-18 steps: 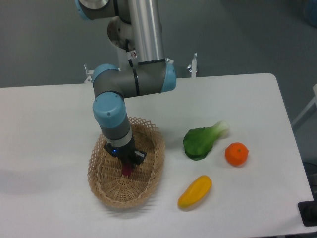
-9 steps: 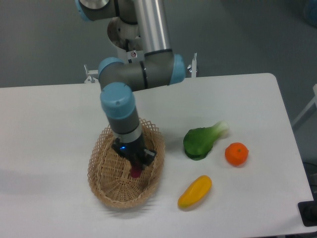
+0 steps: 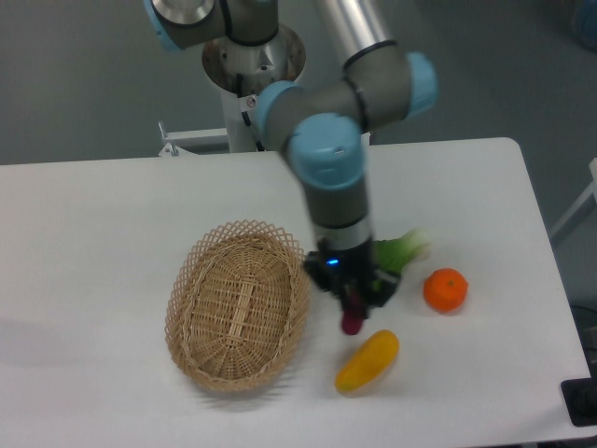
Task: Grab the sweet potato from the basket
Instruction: 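Lift the sweet potato out of the basket toward the tangerine, then raise the held sweet potato above the table beside the tangerine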
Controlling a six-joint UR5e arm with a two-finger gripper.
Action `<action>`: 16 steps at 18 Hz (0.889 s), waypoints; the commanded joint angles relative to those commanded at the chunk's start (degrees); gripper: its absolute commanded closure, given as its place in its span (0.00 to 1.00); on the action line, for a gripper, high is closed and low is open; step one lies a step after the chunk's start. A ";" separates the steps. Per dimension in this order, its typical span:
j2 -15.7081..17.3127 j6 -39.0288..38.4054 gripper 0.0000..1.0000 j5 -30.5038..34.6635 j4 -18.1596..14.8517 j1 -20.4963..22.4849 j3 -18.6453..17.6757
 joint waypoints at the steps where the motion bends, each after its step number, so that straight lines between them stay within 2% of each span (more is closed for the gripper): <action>1: 0.00 2.29 0.70 -0.70 -0.88 1.58 0.79; 4: -0.35 8.01 0.70 -2.73 -2.99 5.54 2.90; 8: -1.14 13.20 0.70 -2.82 -3.08 8.27 3.61; 16: -0.97 14.09 0.70 -2.91 -3.08 8.72 3.17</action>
